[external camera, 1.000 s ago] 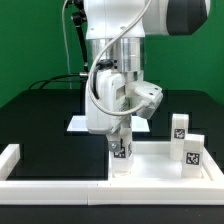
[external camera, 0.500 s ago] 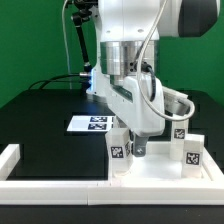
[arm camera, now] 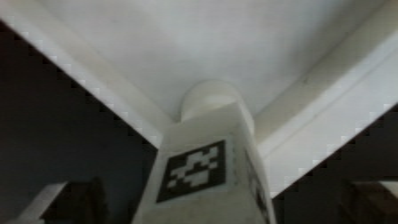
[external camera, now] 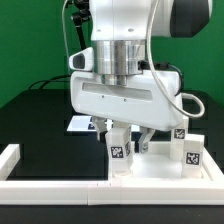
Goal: Assemble square table
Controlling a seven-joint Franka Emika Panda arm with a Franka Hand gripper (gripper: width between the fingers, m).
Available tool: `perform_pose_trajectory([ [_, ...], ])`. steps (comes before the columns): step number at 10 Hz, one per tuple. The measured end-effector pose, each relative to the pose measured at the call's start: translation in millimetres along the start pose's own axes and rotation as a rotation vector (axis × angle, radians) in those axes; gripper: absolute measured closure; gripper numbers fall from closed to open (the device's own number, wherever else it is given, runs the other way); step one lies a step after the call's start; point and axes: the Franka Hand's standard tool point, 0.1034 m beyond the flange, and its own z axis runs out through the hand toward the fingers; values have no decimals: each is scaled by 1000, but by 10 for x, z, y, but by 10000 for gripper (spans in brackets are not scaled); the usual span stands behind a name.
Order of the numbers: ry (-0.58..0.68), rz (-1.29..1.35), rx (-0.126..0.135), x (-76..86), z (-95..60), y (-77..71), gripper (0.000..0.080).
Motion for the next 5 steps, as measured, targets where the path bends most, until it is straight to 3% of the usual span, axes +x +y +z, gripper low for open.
perform_pose_trajectory([
  [3,14,-186,-9,28,-4,14,150],
  [5,-13,-158,-17,12,-3,42,403],
])
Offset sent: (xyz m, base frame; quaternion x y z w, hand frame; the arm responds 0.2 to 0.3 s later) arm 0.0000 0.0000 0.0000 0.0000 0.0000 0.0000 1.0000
